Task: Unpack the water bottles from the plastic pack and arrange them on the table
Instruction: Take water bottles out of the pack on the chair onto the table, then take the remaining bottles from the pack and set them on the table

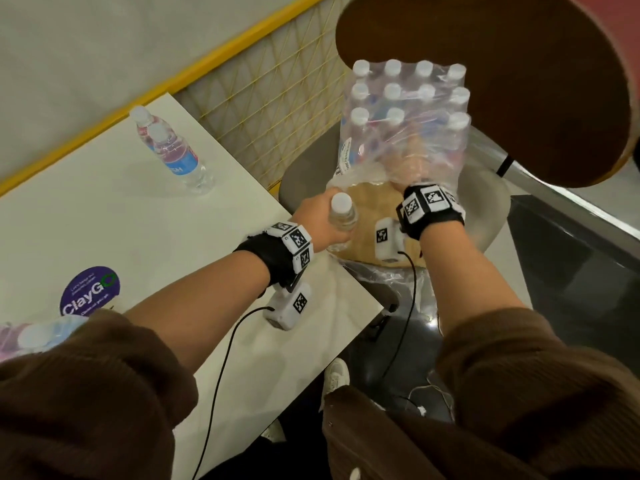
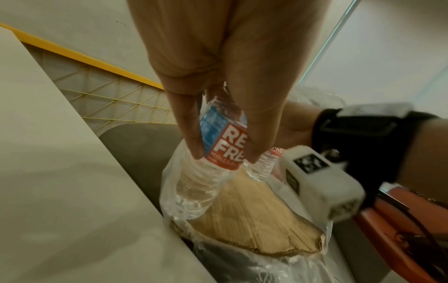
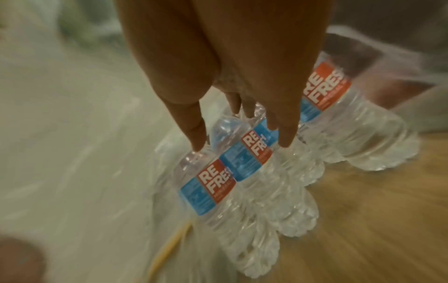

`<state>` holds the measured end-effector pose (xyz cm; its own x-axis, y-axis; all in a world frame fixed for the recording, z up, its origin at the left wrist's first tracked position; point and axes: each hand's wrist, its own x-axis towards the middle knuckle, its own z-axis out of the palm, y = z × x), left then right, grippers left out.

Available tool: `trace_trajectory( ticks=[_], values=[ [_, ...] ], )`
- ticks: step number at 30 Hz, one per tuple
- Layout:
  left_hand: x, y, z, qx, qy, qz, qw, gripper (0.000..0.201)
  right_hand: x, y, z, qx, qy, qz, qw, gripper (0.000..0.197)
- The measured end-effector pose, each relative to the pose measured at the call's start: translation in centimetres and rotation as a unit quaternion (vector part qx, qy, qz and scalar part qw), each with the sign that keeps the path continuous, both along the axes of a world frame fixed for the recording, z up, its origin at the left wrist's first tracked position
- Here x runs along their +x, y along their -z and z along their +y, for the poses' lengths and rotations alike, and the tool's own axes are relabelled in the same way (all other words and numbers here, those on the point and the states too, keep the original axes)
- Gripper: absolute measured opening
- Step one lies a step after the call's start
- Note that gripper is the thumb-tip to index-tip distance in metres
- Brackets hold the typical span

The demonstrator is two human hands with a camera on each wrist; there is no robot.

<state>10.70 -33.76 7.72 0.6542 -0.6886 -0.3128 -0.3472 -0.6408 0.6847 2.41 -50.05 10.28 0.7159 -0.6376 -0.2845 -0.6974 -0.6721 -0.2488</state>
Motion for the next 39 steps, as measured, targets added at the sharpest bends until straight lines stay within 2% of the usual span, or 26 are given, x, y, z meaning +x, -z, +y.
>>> trace_trajectory(
  ticks=[1,4,11,14,16,17,18,20,23,25,29,31,35,37,39],
  values=[
    [-0.1,0.0,0.1,-0.006,-0.001,0.008,1.0,0.063,-0.1,-0.4,-0.2,-0.035,-0.033,0.032,0.998,0.052],
    [-0.1,-0.3,0.3,-0.026,-0.004,0.023,0.999,0.065,0.3,-0.5,-0.6,-0.016,-0.058,0.078,0.995,0.065],
    [0.3,-1.2,4.7,-0.152,-0.072,0.045,0.985,0.06,-2.5,1.9,0.6,0.006,-0.073,0.105,0.992,0.062],
    [0.8,-3.3,8.5,-0.172,-0.093,0.071,0.978,0.056,-2.7,2.0,1.9,0.139,0.028,0.032,0.989,0.05],
    [1.5,-4.4,11.2,-0.128,-0.09,0.092,0.983,0.053,-2.8,1.7,3.1,0.247,0.088,-0.066,0.963,0.056],
    [1.9,-4.7,12.5,-0.093,-0.088,0.088,0.988,0.05,-3.3,1.3,3.9,0.304,0.112,-0.12,0.938,0.06],
    [2.3,-4.9,14.0,-0.053,-0.089,0.075,0.992,0.048,-3.8,0.7,5.0,0.353,0.139,-0.169,0.91,0.053],
    [2.8,-5.4,16.9,0.017,-0.1,0.045,0.994,0.049,-4.8,-0.4,7.1,0.414,0.093,-0.199,0.883,0.032],
    [3.5,-5.6,20.9,0.13,-0.096,0.008,0.987,0.049,-4.4,-2.3,10.9,0.465,-0.035,-0.172,0.868,0.033],
    [3.9,-5.9,23.0,0.191,-0.088,0.001,0.978,0.045,-3.0,-2.8,14.4,0.497,-0.08,-0.138,0.853,0.033],
    [4.4,-6.3,26.5,0.261,-0.056,-0.029,0.963,0.053,0.2,-0.9,23.4,0.448,-0.227,-0.049,0.863,0.042],
    [4.5,-6.2,28.4,0.283,-0.05,-0.045,0.957,0.059,1.2,-0.2,28.0,0.431,-0.275,-0.02,0.859,0.047],
    [4.9,-6.3,31.5,0.319,-0.027,-0.044,0.946,0.059,1.7,0.7,35.2,0.436,-0.287,-0.008,0.853,0.06],
    [5.1,-7.0,32.2,0.305,-0.016,-0.046,0.951,0.061,1.6,1.2,37.8,0.445,-0.272,-0.036,0.853,0.068],
    [4.8,-8.8,33.3,0.266,-0.015,-0.082,0.96,0.059,1.2,1.7,39.6,0.449,-0.256,-0.072,0.853,0.074]
  ],
)
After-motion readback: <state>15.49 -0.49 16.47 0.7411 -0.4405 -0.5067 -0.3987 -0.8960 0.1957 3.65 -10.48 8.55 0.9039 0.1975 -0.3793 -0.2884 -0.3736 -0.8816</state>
